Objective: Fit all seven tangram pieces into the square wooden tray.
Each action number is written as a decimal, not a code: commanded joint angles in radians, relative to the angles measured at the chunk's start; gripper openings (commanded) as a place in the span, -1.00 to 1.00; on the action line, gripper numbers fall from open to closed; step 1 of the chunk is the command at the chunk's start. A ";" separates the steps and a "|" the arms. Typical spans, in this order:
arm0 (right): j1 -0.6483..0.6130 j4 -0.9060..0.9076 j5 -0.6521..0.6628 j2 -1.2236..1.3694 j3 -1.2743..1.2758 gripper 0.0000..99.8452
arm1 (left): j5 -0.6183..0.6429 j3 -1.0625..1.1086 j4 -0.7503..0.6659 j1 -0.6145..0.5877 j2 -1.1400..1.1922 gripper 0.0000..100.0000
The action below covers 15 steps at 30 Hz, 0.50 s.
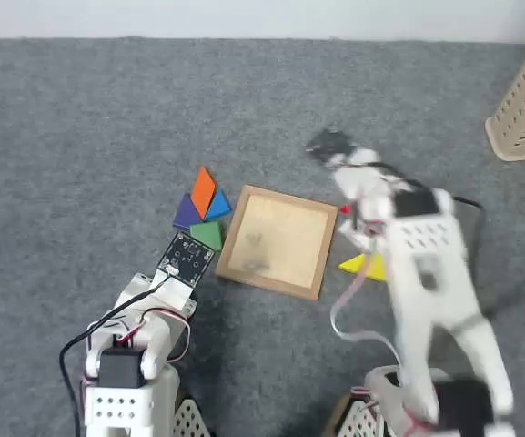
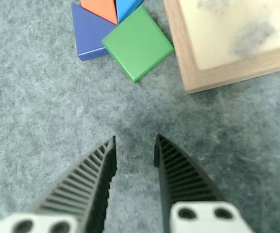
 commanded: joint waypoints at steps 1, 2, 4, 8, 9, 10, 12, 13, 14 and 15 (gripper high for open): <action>-0.062 -0.048 0.017 0.116 -0.100 -0.44 | 0.011 -0.012 -0.002 -0.003 -0.021 -0.76; -0.068 -0.082 0.017 0.137 -0.101 -0.43 | 0.011 -0.012 -0.002 -0.003 -0.021 -0.76; -0.068 -0.137 0.017 0.177 -0.103 -0.41 | 0.011 -0.012 -0.002 -0.003 -0.021 -0.76; -0.044 -0.203 0.018 0.257 -0.098 -0.41 | 0.011 -0.012 -0.002 -0.003 -0.021 -0.76; -0.033 -0.216 0.018 0.274 -0.098 -0.41 | 0.011 -0.012 -0.002 -0.003 -0.021 -0.76; -0.016 -0.223 0.021 0.291 -0.098 -0.41 | 0.011 -0.012 -0.002 -0.003 -0.021 -0.76; 0.016 -0.229 0.051 0.315 -0.098 -0.41 | 0.011 -0.012 -0.002 -0.003 -0.021 -0.76; 0.033 -0.231 0.060 0.323 -0.098 -0.41 | 0.011 -0.012 -0.002 -0.003 -0.021 -0.76; 0.047 -0.237 0.063 0.329 -0.098 -0.41 | 0.011 -0.012 -0.002 -0.003 -0.021 -0.76; 0.061 -0.255 0.058 0.334 -0.098 -0.41 | 0.011 -0.012 -0.002 -0.003 -0.021 -0.76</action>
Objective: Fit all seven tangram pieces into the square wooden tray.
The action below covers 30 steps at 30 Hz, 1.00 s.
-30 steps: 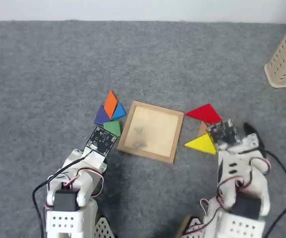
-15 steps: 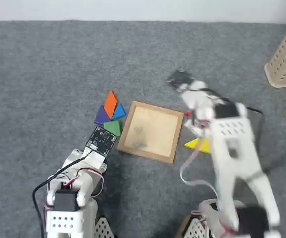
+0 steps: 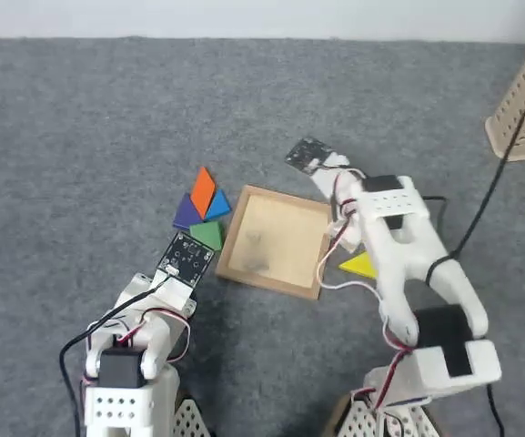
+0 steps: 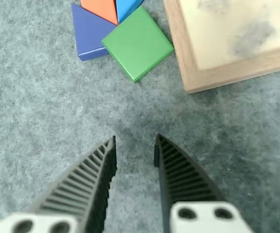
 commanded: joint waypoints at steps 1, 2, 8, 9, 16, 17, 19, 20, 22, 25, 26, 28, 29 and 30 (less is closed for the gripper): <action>0.056 -0.058 0.023 -0.012 -0.051 -0.41 | 0.011 -0.012 -0.002 -0.003 -0.021 -0.76; 0.064 -0.081 0.025 -0.008 -0.038 -0.41 | 0.011 -0.012 -0.002 -0.003 -0.021 -0.76; 0.068 -0.189 0.029 -0.002 0.049 -0.41 | 0.011 -0.012 -0.002 -0.003 -0.021 -0.76; 0.073 -0.199 0.029 -0.002 0.054 -0.41 | 0.011 -0.012 -0.002 -0.003 -0.021 -0.76; 0.087 -0.246 0.025 -0.001 0.068 -0.41 | 0.011 -0.012 -0.002 -0.003 -0.021 -0.76; 0.087 -0.260 0.028 -0.001 0.077 -0.41 | 0.011 -0.012 -0.002 -0.003 -0.021 -0.76; 0.087 -0.288 0.029 -0.001 0.098 -0.41 | 0.011 -0.012 -0.002 -0.003 -0.021 -0.76; 0.084 -0.300 0.029 -0.001 0.106 -0.41 | 0.011 -0.012 -0.002 -0.003 -0.021 -0.76; 0.084 -0.311 0.031 -0.001 0.115 -0.41 | 0.011 -0.012 -0.002 -0.003 -0.021 -0.76; 0.085 -0.311 0.031 -0.001 0.115 -0.41 | 0.011 -0.012 -0.002 -0.003 -0.021 -0.76; 0.087 -0.311 0.028 0.001 0.115 -0.41 | 0.011 -0.012 -0.002 -0.003 -0.021 -0.76; 0.087 -0.312 0.028 0.018 0.115 -0.42 | 0.011 -0.012 -0.002 -0.003 -0.021 -0.76; 0.084 -0.323 0.026 0.033 0.115 -0.42 | 0.011 -0.012 -0.002 -0.003 -0.021 -0.76; 0.084 -0.332 0.026 0.050 0.115 -0.42 | 0.011 -0.012 -0.002 -0.003 -0.021 -0.76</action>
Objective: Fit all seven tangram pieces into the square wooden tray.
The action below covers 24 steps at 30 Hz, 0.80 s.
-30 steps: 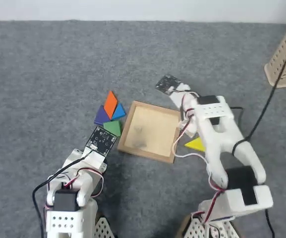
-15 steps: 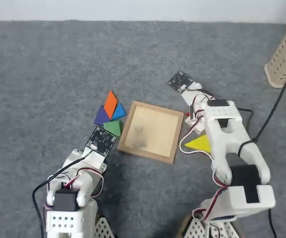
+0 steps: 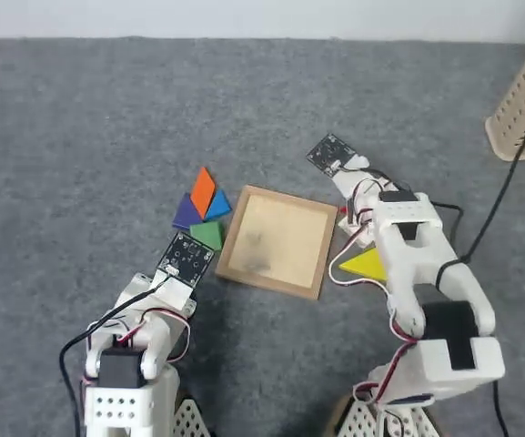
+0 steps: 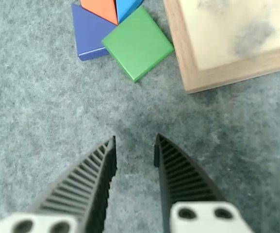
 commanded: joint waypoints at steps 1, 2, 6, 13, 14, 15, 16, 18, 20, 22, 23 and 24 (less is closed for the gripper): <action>0.015 -0.035 0.012 0.019 -0.011 -0.43 | 0.011 -0.012 -0.002 -0.003 -0.021 -0.76; 0.016 -0.035 0.012 0.027 -0.015 -0.46 | 0.011 -0.012 -0.002 -0.003 -0.021 -0.76; 0.016 -0.033 0.011 0.028 -0.021 -0.60 | 0.011 -0.012 -0.002 -0.003 -0.021 -0.76; 0.018 -0.028 -0.038 0.028 -0.026 -0.80 | 0.011 -0.012 -0.002 -0.003 -0.021 -0.76; 0.018 -0.030 -0.055 0.028 -0.029 -0.83 | 0.011 -0.012 -0.002 -0.003 -0.021 -0.76; 0.018 -0.027 -0.071 0.028 -0.035 -0.87 | 0.011 -0.012 -0.002 -0.003 -0.021 -0.76; 0.018 -0.024 -0.083 0.028 -0.040 -0.90 | 0.011 -0.012 -0.002 -0.003 -0.021 -0.76; 0.019 -0.007 -0.097 0.028 -0.054 -0.94 | 0.011 -0.012 -0.002 -0.003 -0.021 -0.76; 0.019 0.027 -0.112 0.027 -0.078 -0.97 | 0.011 -0.012 -0.002 -0.003 -0.021 -0.76; 0.021 0.076 -0.138 0.021 -0.112 -0.99 | 0.011 -0.012 -0.002 -0.003 -0.021 -0.76; 0.028 0.099 -0.150 0.007 -0.126 -0.99 | 0.011 -0.012 -0.002 -0.003 -0.021 -0.76; 0.031 0.120 -0.164 -0.012 -0.140 -0.99 | 0.011 -0.012 -0.002 -0.003 -0.021 -0.76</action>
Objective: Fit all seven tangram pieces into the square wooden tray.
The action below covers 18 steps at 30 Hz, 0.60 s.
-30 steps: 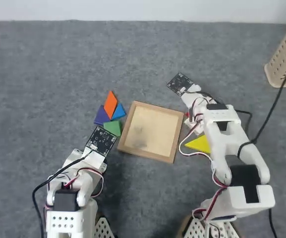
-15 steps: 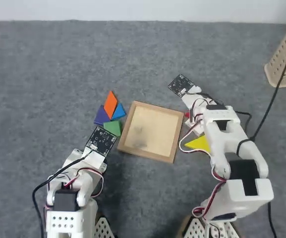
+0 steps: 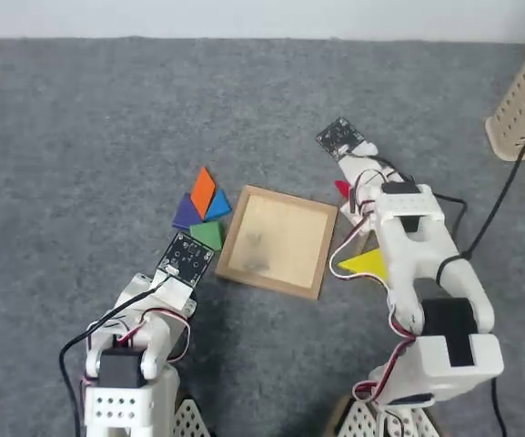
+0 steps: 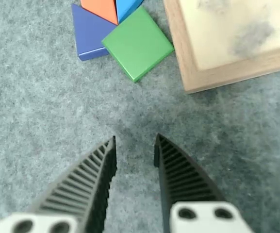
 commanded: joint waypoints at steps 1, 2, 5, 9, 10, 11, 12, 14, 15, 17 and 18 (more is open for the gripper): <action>0.024 0.090 -0.057 -0.053 -0.052 -0.99 | 0.011 -0.012 -0.002 -0.003 -0.021 -0.76; 0.030 0.104 -0.072 -0.081 -0.057 -0.99 | 0.011 -0.012 -0.002 -0.003 -0.021 -0.76; 0.027 0.150 -0.095 -0.173 -0.058 -0.99 | 0.011 -0.012 -0.002 -0.003 -0.021 -0.76; 0.008 0.220 -0.097 -0.277 -0.057 -0.99 | 0.011 -0.012 -0.002 -0.003 -0.021 -0.76; 0.004 0.228 -0.097 -0.292 -0.057 -0.99 | 0.011 -0.012 -0.002 -0.003 -0.021 -0.76; 0.002 0.231 -0.097 -0.308 -0.057 -0.99 | 0.011 -0.012 -0.002 -0.003 -0.021 -0.76; 0.002 0.231 -0.100 -0.318 -0.057 -0.99 | 0.011 -0.012 -0.002 -0.003 -0.021 -0.76; 0.007 0.229 -0.147 -0.331 -0.054 -0.99 | 0.011 -0.012 -0.002 -0.003 -0.021 -0.76; 0.008 0.229 -0.160 -0.331 -0.054 -0.99 | 0.011 -0.012 -0.002 -0.003 -0.021 -0.76; 0.004 0.232 -0.164 -0.331 -0.052 -0.99 | 0.011 -0.012 -0.002 -0.003 -0.021 -0.76; -0.001 0.237 -0.166 -0.334 -0.052 -0.99 | 0.011 -0.012 -0.002 -0.003 -0.021 -0.76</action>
